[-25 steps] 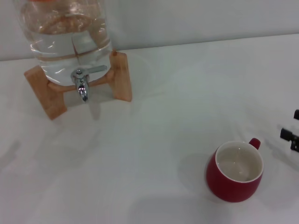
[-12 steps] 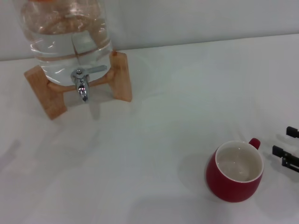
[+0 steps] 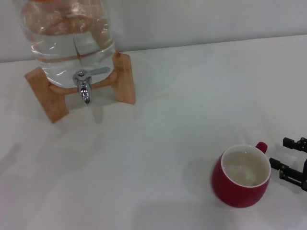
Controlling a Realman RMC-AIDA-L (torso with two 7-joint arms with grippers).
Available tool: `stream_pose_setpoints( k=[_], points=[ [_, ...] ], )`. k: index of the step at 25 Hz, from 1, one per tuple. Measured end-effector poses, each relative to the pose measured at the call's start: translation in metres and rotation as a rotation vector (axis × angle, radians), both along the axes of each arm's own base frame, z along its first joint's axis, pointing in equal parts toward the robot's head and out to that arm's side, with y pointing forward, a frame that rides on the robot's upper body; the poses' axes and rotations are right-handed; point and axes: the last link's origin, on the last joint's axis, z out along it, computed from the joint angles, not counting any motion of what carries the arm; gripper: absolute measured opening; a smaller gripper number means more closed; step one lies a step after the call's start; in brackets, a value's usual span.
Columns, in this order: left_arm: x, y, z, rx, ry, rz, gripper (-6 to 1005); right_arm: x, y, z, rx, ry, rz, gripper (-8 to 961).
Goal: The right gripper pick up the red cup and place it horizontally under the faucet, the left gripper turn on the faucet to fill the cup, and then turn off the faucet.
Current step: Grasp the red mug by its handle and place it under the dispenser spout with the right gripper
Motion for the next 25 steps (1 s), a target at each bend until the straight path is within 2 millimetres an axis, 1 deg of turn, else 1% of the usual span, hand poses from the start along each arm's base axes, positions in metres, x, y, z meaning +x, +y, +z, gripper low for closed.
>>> stream_pose_setpoints(
  k=[7, 16, 25],
  points=[
    [0.0, -0.001, 0.0, -0.001, 0.0, 0.0, 892, -0.004, 0.002, -0.004, -0.009, 0.012, 0.016, 582],
    [-0.001, -0.003, 0.0, -0.001, -0.002, 0.0, 892, -0.011, 0.011, -0.012, -0.034, 0.036, 0.037, 576],
    [-0.001, -0.004, 0.0, -0.003, -0.003, 0.001, 892, -0.014, 0.016, -0.012, -0.029, 0.029, 0.053, 570]
  ],
)
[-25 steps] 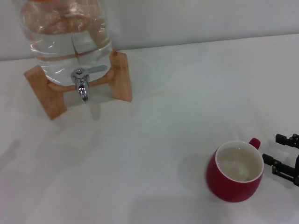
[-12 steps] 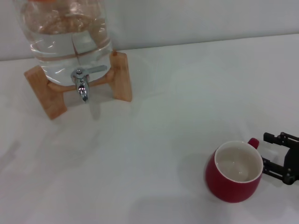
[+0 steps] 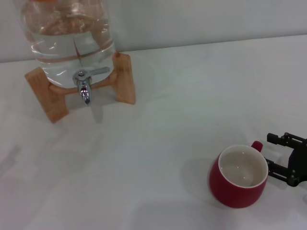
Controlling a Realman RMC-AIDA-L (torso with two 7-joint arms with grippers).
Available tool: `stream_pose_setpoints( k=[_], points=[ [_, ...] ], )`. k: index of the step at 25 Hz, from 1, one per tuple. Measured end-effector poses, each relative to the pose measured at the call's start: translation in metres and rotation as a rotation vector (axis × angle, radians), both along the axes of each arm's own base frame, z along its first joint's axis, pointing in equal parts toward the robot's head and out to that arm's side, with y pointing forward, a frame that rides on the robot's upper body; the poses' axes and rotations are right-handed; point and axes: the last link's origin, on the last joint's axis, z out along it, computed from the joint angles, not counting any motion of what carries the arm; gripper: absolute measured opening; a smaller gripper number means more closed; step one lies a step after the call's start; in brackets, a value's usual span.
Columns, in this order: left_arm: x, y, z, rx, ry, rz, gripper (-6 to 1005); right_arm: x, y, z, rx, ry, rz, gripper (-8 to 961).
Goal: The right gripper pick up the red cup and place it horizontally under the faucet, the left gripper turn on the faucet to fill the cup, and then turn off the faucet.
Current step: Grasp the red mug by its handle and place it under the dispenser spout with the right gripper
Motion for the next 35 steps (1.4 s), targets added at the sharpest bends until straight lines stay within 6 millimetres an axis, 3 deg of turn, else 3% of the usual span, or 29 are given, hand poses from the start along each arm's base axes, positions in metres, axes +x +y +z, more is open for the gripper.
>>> stream_pose_setpoints(
  k=[35],
  points=[
    [0.002, -0.005, -0.002, -0.011, -0.016, -0.017, 892, -0.004, 0.01, -0.001, 0.008, -0.009, 0.018, 548]
  ],
)
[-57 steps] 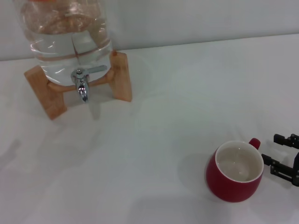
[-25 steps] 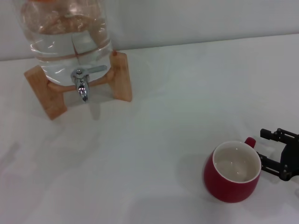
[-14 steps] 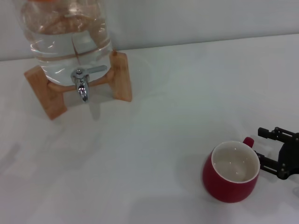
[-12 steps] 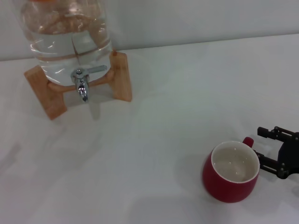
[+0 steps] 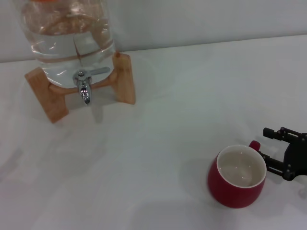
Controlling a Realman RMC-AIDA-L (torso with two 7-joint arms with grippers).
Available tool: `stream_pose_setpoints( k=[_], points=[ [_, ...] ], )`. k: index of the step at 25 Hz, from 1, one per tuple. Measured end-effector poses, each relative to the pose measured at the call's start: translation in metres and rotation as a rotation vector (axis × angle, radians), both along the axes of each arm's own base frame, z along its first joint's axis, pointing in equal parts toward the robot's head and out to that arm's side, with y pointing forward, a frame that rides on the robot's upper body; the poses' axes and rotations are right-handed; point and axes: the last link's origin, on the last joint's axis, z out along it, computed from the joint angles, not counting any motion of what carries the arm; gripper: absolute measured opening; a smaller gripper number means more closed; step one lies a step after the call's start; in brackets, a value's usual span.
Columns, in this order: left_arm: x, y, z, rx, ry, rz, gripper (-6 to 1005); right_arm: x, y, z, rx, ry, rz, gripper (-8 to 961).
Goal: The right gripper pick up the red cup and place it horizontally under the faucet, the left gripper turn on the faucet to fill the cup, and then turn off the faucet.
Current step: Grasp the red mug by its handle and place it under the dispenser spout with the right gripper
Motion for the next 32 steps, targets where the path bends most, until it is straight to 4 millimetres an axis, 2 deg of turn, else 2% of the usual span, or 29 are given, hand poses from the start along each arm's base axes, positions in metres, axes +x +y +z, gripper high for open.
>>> stream_pose_setpoints(
  k=[32],
  points=[
    [-0.002, -0.006, 0.002, 0.011, -0.002, 0.01, 892, -0.004, 0.014, -0.005, -0.003, 0.005, -0.004, 528]
  ],
)
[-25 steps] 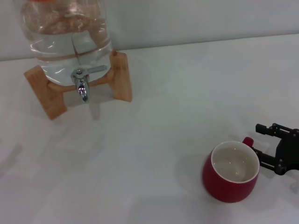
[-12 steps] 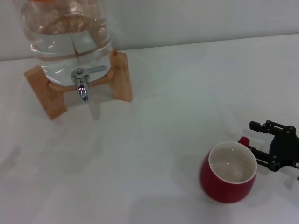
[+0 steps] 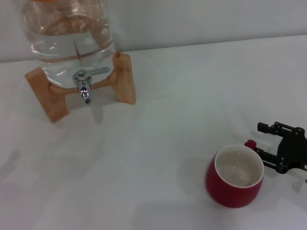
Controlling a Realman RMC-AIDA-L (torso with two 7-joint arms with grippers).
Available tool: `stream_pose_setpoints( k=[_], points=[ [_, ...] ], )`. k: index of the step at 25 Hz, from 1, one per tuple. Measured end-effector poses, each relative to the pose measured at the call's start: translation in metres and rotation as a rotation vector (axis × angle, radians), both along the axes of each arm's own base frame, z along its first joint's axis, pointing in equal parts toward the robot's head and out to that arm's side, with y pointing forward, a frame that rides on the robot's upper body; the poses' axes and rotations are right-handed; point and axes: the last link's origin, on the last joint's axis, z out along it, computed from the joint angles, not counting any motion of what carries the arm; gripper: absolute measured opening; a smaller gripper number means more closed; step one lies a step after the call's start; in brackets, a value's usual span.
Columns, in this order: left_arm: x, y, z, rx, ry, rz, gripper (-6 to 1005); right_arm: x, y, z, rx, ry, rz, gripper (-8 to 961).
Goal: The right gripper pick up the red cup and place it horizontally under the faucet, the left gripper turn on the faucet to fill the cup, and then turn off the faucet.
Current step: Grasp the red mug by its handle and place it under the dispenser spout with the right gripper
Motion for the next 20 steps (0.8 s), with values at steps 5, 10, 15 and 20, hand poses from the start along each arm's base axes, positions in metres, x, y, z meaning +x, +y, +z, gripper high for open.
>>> stream_pose_setpoints(
  k=[5, 10, 15, 20],
  points=[
    [0.0, 0.0, 0.0001, 0.0, 0.0, 0.0, 892, -0.0002, 0.0011, 0.0008, 0.008, 0.004, -0.003, 525],
    [0.0003, 0.0004, 0.0002, 0.0, 0.0, -0.001, 892, -0.0002, 0.001, 0.0005, 0.007, 0.004, -0.003, 521],
    [0.001, 0.0015, 0.0001, 0.0, 0.0, -0.004, 892, 0.0005, -0.0003, -0.0012, 0.003, 0.01, -0.01, 518],
    [0.0014, 0.002, 0.0001, 0.0, 0.0, -0.006, 892, -0.0002, -0.0001, -0.0017, 0.0, 0.011, -0.007, 515]
  ],
)
